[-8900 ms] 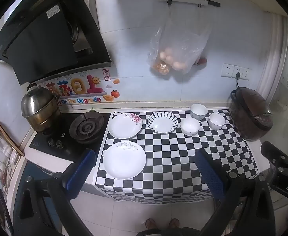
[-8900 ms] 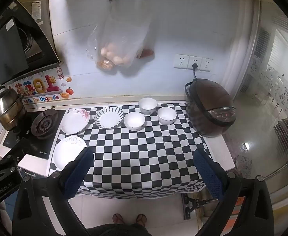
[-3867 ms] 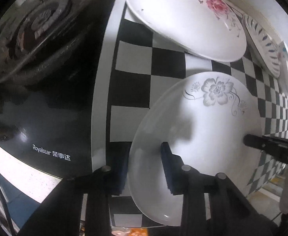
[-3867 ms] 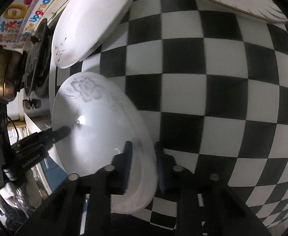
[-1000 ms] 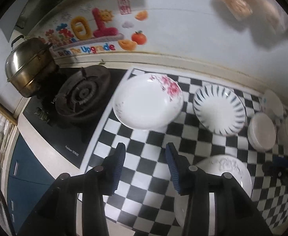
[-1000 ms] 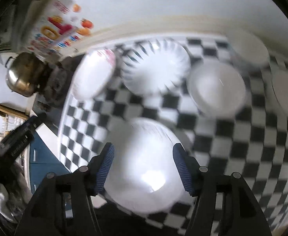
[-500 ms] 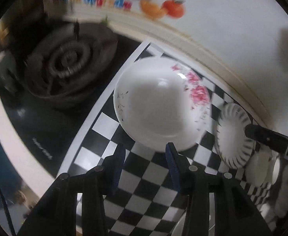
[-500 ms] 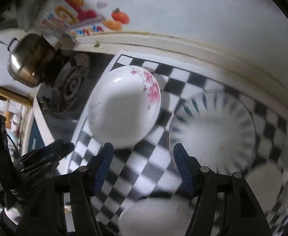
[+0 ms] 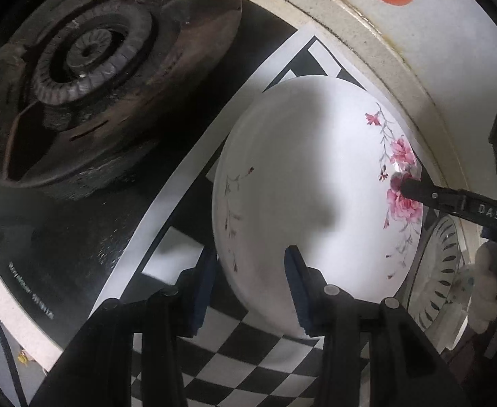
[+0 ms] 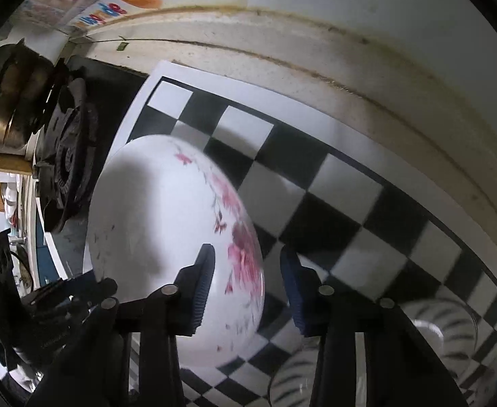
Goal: Organize plates and bowls
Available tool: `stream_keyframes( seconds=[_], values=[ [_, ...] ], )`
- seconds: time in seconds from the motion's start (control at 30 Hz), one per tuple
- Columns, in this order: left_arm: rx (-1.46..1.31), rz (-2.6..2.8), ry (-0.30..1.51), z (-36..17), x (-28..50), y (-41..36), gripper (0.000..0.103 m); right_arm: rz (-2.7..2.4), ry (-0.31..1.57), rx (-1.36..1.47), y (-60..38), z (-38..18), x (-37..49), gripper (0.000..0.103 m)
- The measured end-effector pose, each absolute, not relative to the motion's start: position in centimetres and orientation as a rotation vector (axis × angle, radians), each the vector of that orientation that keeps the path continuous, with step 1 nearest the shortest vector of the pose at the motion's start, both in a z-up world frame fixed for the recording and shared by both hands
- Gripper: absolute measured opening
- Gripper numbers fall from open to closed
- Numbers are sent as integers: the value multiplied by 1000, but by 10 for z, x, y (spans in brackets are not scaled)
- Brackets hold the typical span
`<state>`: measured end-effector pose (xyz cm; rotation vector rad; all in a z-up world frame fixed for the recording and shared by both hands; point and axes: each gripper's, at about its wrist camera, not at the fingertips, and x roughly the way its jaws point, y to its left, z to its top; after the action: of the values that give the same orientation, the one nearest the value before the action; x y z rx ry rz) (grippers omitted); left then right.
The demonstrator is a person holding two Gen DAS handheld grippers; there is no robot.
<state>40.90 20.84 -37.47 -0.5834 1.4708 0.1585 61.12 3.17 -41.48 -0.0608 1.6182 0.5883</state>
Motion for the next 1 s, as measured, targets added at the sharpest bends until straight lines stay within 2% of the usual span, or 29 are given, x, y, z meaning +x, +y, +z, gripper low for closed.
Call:
stream_keyframes(
  seconds=[0.13,0.23,0.53,1.0],
  values=[
    [-607,154,1487,-387,417,206,32,593,1659,-47,34,-430,617,25],
    [-604,154,1494,-395,416,202,27,612,1662,-29,34,-434,619,20],
    [-574,138,1461,-394,410,191,27,628,1625,-63,31,-424,609,19],
    [-504,114,1428,-363,412,175,27,629,1582,-10,21,-400,580,14]
  ],
)
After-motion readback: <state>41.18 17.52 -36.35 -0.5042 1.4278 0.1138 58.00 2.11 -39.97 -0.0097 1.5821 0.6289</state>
